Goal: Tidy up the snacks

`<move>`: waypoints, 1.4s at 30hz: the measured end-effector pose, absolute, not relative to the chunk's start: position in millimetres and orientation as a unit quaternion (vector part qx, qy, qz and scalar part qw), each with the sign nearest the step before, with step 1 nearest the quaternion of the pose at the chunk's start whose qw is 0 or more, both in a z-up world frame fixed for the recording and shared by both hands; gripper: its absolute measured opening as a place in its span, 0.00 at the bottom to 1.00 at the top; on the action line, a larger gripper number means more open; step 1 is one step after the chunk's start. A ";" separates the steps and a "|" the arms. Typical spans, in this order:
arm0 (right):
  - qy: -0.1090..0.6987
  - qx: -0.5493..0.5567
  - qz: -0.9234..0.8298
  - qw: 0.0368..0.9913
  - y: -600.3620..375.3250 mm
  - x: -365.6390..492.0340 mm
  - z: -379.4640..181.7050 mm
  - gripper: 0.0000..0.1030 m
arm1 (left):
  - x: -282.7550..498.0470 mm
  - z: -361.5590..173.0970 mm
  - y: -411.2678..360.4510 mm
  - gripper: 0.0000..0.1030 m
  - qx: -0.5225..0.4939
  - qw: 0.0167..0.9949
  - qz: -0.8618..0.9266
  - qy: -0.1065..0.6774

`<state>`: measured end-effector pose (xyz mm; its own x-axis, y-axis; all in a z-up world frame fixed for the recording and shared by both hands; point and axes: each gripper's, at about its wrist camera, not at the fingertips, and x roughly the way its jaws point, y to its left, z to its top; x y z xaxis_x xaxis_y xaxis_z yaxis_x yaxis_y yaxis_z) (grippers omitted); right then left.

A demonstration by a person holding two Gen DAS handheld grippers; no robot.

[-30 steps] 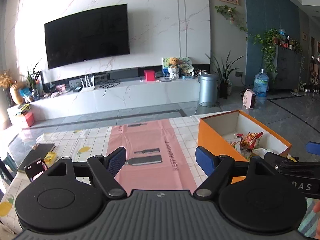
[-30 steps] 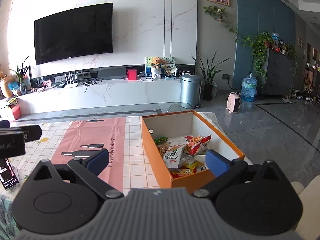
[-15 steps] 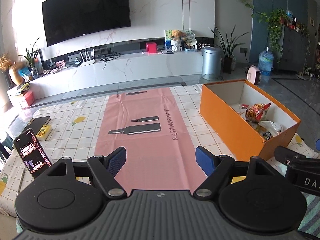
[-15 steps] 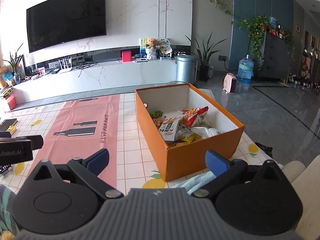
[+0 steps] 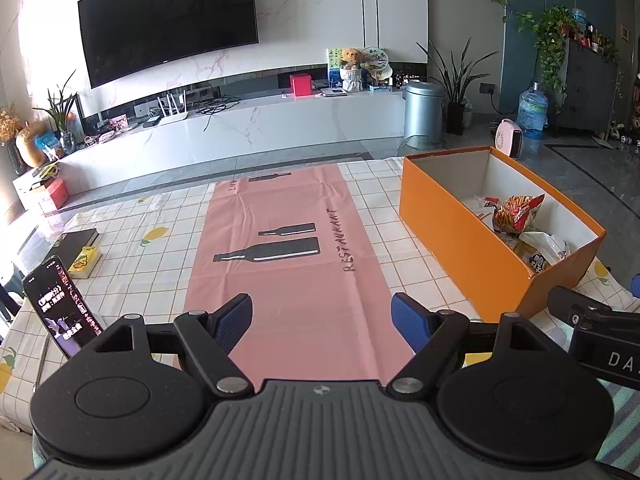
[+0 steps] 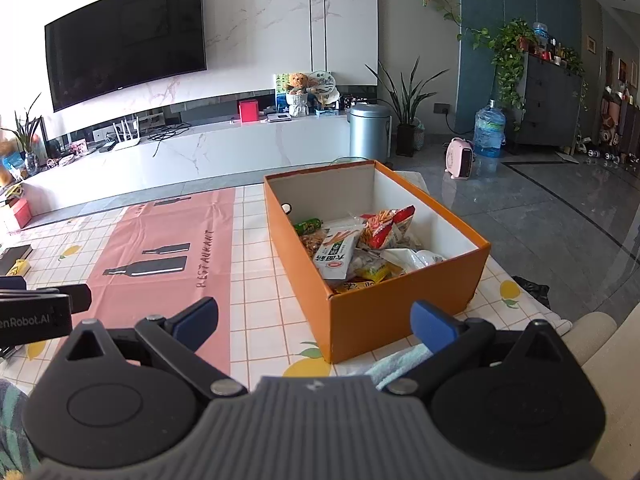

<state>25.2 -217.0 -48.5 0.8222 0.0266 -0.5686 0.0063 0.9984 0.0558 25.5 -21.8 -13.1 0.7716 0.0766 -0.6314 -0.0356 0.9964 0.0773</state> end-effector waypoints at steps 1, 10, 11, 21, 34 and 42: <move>0.298 0.027 0.006 0.954 -216.5 25.0 -48.7 0.96 | 25.3 -12.9 -21.7 0.90 0.030 0.941 0.030 0.337; 0.295 0.027 0.006 0.955 -216.4 23.7 -47.2 0.96 | 25.5 -12.3 -19.9 0.90 0.030 0.940 0.033 0.339; 0.295 0.027 0.006 0.955 -216.5 23.4 -47.0 0.96 | 25.3 -12.1 -19.9 0.90 0.030 0.940 0.033 0.339; 0.292 0.024 0.007 0.956 -214.7 21.1 -45.8 0.96 | 25.0 -10.3 -18.0 0.90 0.027 0.940 0.037 0.339; 0.290 0.017 0.012 0.957 -210.9 19.7 -42.3 0.96 | 24.6 -6.5 -16.5 0.90 0.025 0.940 0.039 0.338; 0.288 0.014 0.011 0.957 -209.6 20.5 -42.2 0.96 | 24.5 -6.0 -15.8 0.90 0.024 0.939 0.038 0.340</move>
